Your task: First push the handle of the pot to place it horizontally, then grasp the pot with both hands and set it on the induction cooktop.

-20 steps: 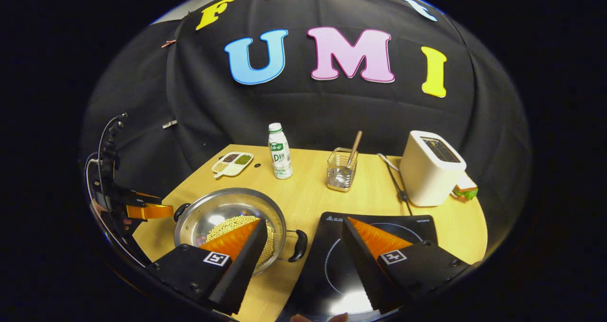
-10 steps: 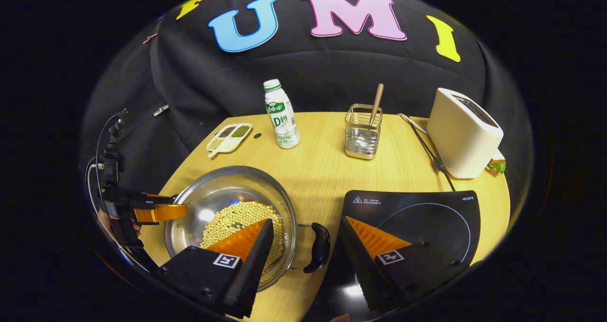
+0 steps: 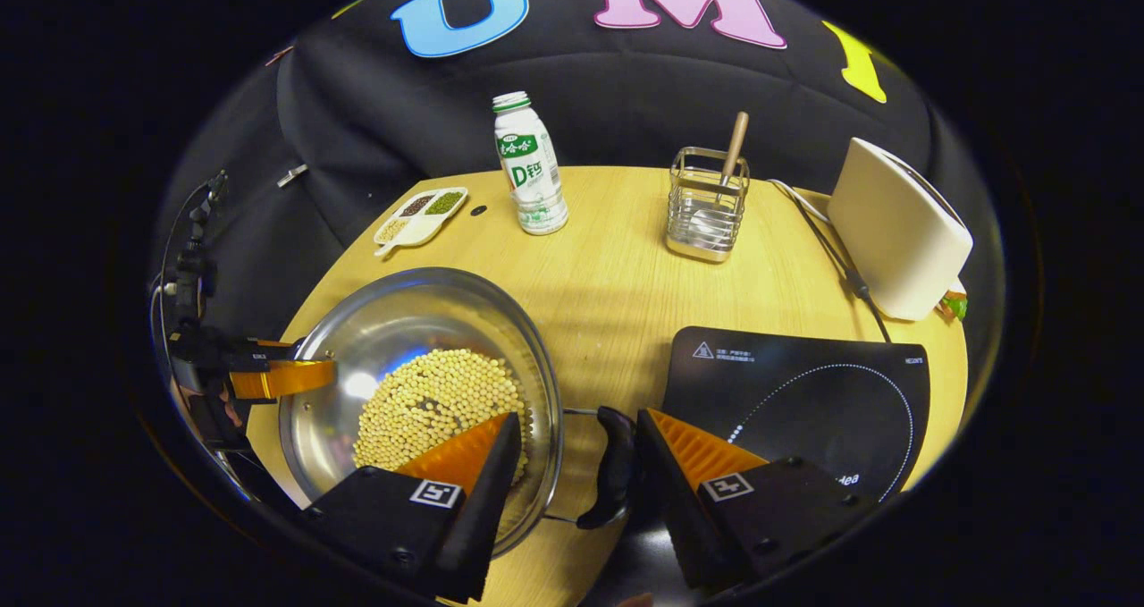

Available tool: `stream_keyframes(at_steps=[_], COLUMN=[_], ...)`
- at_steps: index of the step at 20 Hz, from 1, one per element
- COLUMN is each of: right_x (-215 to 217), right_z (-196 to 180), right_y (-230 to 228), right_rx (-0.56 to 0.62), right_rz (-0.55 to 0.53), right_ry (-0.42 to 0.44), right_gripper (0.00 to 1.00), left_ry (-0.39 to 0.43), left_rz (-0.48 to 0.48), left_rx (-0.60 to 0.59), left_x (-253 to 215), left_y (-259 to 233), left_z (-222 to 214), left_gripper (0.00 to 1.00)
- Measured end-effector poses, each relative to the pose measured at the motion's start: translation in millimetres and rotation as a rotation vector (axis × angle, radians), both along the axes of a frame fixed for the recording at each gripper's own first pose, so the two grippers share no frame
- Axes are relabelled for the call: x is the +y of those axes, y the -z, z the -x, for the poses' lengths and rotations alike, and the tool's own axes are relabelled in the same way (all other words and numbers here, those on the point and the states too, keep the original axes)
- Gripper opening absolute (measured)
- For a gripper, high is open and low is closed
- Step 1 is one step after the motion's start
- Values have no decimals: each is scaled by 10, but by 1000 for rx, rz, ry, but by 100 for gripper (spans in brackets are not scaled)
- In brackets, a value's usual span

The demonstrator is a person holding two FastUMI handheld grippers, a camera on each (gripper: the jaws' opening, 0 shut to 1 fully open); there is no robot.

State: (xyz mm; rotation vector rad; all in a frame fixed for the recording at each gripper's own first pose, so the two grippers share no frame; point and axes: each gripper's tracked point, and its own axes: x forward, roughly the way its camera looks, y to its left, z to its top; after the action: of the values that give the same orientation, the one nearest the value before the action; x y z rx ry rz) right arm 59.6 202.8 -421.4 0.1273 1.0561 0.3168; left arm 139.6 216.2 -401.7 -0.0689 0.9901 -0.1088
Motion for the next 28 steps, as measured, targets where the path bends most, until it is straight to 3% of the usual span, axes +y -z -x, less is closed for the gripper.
stream_keyframes(at_steps=[3, 5, 10, 11, 12, 18, 28], right_x=[-43, -54, 63, 87, 76, 70, -326], right_z=[6, 18, 115, 96, 79, 163, 323], right_y=[17, 71, 189, 209, 226, 147, -433], right_rx=[-2, 12, 104, 106, 114, 128, 111], right_rz=[39, 46, 65, 71, 73, 62, 45], right_ry=[-3, -6, -32, -32, -31, -20, 31], right_gripper=[80, 65, 68, 63, 68, 54, 54], left_ry=[11, 16, 27, 24, 27, 7, 32], left_rz=[-17, -23, -25, -24, -26, -35, -43], left_rx=[10, 16, 28, 30, 32, -4, -39], left_x=[0, 9, 115, 116, 121, 102, -209], left_y=[13, 25, 25, 34, 28, -20, -607], left_z=[-22, -36, -33, -39, -36, -13, 202], left_gripper=[65, 67, 65, 65, 65, 57, 56])
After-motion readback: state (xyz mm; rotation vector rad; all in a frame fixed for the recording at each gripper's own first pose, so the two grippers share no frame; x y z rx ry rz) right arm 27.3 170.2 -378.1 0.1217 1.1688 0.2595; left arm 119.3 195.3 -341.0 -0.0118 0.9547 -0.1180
